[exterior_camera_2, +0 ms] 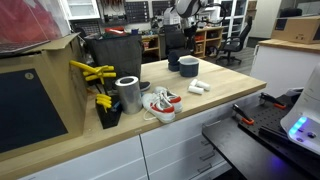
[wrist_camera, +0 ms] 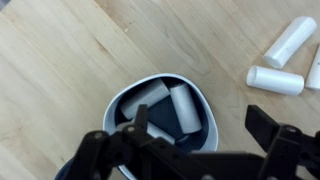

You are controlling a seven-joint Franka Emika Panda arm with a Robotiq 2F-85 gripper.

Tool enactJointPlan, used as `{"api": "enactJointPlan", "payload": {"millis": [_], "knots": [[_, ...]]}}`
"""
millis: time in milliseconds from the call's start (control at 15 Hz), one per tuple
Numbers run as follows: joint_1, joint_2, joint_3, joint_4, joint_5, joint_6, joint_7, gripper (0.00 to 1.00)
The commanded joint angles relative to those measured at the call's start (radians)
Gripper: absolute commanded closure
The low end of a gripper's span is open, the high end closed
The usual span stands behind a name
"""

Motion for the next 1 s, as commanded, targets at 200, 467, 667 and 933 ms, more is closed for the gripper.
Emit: {"api": "enactJointPlan", "payload": {"millis": [200, 467, 667, 933], "knots": [[-0.01, 0.065, 0.002, 0.008, -0.009, 0.035, -0.17, 0.0], [-0.003, 0.075, 0.002, -0.014, -0.015, 0.106, -0.175, 0.34], [0.002, 0.067, 0.004, -0.024, -0.008, 0.132, -0.163, 0.57], [0.008, 0.055, 0.016, -0.026, 0.008, 0.103, -0.163, 0.88]]}}
